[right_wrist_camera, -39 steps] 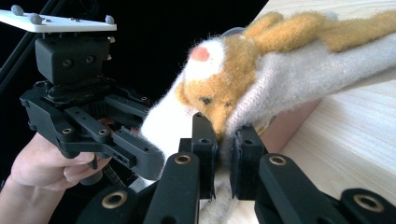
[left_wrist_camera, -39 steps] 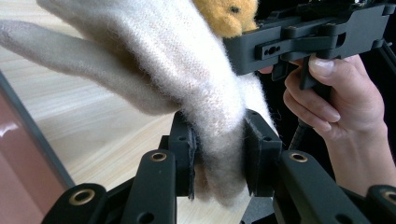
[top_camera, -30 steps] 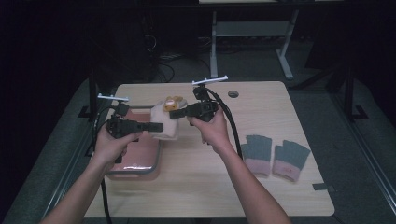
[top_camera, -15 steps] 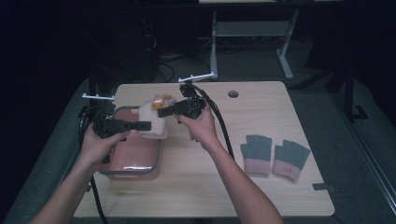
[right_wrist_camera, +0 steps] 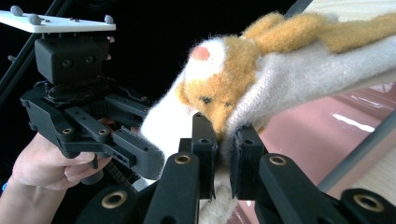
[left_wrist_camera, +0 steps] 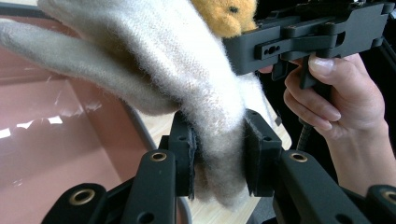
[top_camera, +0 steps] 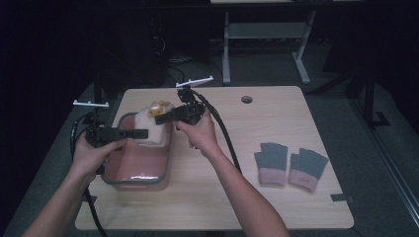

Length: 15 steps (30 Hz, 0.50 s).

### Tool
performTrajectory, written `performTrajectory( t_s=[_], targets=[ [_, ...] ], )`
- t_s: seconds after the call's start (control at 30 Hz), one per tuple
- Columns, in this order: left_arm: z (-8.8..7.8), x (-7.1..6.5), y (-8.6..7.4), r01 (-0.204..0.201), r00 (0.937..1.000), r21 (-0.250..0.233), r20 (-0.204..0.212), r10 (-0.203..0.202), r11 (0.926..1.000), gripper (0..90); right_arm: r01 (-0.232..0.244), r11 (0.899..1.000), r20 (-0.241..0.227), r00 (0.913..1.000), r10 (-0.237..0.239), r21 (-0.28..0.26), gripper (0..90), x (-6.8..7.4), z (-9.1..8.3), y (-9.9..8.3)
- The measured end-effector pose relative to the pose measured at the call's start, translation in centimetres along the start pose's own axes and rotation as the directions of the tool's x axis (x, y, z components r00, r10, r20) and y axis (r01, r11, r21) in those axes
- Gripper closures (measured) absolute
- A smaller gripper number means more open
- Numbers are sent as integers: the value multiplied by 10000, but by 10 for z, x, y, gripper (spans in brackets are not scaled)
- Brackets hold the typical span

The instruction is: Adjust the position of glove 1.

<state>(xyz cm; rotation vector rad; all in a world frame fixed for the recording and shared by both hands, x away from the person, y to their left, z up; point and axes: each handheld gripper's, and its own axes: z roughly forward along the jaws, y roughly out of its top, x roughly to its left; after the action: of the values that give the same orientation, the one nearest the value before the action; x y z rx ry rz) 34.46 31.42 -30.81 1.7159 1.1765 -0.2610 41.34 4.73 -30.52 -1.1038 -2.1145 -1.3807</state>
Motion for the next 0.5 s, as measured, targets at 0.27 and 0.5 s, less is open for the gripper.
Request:
performTrajectory(
  t_s=[0.27, 0.5],
  targets=[
    [-5, 10, -5, 226, 9997, 76, -95, -225, 9997, 684, -96, 9998, -74, 9999, 97, 187, 822, -2, 15, 0],
    [-10, 19, -9, 354, 9991, 193, -241, -349, 9992, 684, -230, 9991, -176, 9996, 237, 368, 822, -5, 28, -1]
  ],
)
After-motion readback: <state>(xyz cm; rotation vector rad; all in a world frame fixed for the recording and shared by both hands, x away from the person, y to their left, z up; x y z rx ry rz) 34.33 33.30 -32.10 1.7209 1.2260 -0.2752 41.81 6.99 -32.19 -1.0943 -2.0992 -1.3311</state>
